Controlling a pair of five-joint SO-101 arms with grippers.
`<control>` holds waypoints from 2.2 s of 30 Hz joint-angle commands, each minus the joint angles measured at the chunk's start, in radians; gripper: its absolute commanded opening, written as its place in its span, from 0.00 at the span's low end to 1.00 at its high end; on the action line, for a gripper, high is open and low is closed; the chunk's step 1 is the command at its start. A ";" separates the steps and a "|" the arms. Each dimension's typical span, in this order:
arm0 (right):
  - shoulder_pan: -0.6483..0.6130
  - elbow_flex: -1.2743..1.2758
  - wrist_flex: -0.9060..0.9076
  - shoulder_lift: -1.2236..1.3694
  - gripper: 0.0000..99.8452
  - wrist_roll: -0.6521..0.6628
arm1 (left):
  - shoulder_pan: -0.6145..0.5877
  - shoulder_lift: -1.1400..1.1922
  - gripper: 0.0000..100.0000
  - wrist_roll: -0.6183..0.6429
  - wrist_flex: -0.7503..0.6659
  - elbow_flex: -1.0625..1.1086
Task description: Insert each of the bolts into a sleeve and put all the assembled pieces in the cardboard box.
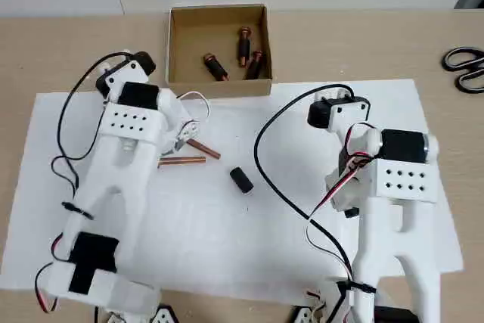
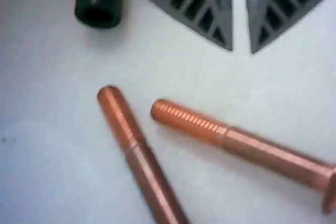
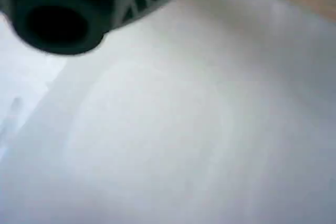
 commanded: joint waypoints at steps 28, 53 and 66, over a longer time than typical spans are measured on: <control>0.018 0.075 -0.004 -0.036 0.00 0.038 | 0.008 0.199 0.13 0.002 -0.324 -0.039; 0.016 0.075 -0.004 -0.036 0.00 0.040 | -0.003 0.419 0.03 0.002 -0.339 -0.085; 0.016 0.075 -0.005 -0.036 0.00 0.040 | 0.003 0.462 0.03 0.002 -0.276 -0.143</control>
